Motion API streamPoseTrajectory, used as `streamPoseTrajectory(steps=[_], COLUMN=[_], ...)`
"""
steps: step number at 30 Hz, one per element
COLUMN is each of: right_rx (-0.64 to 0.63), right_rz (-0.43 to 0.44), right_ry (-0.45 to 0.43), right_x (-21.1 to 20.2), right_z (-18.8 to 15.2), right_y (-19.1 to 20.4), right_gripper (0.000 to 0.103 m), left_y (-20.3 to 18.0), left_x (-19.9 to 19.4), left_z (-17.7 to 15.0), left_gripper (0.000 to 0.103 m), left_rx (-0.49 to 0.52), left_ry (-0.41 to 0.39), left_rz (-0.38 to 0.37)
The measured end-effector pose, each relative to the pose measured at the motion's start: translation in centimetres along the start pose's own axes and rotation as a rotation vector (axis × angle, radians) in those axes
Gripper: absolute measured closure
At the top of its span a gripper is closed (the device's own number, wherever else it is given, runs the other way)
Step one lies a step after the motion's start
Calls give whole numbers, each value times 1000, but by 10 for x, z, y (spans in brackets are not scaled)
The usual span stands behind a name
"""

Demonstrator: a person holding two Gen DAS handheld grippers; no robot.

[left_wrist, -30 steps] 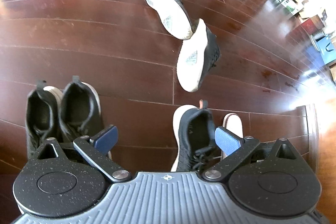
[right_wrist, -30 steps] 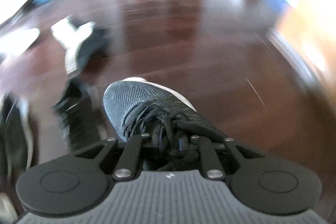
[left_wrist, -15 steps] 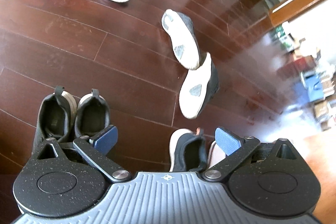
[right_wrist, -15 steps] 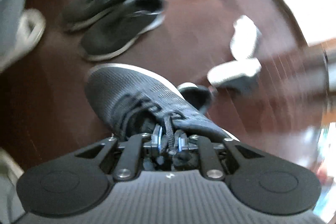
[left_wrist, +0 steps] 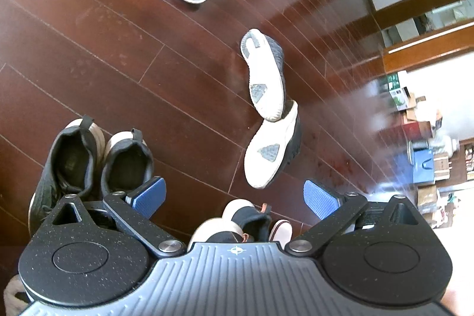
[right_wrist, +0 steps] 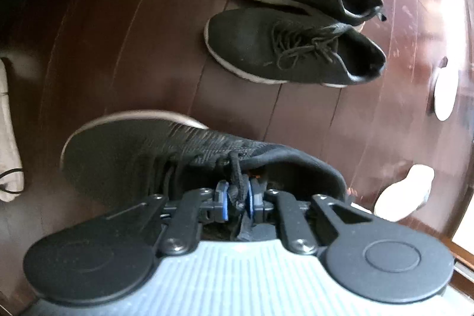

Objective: Organize scattered shoes
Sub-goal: 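Lift and carry the orange-logo sneaker with the right tool to the black pair, then lower the orange-logo sneaker beside the black pair and open the right tool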

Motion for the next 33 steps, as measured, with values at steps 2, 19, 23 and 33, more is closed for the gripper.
streamPoseTrajectory(steps=[2, 19, 23, 33], right_rx=[-27, -53, -31, 57], right_rz=[-14, -1, -9, -41], right_ry=[-13, 64, 67, 55], right_x=[4, 73, 82, 88], right_z=[6, 17, 21, 34], right_y=[-7, -41, -55, -71], right_gripper=[91, 92, 92, 90], left_y=[1, 1, -1, -5], left_x=[2, 12, 15, 18], left_z=[1, 2, 1, -5], left_gripper=[2, 1, 1, 1], left_rx=[-8, -20, -12, 6], left_ry=[7, 40, 44, 42], left_rz=[-6, -18, -10, 15])
Point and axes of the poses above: each gripper's, at about its wrist camera, not at the fingertips, and x roughly the way its jaws point, y to its left, z to its top, the point moved 5 cm from there along x, roughly the way its jaws point, and after that the axes turned 13 degrees about y, right-handed, at the moved point
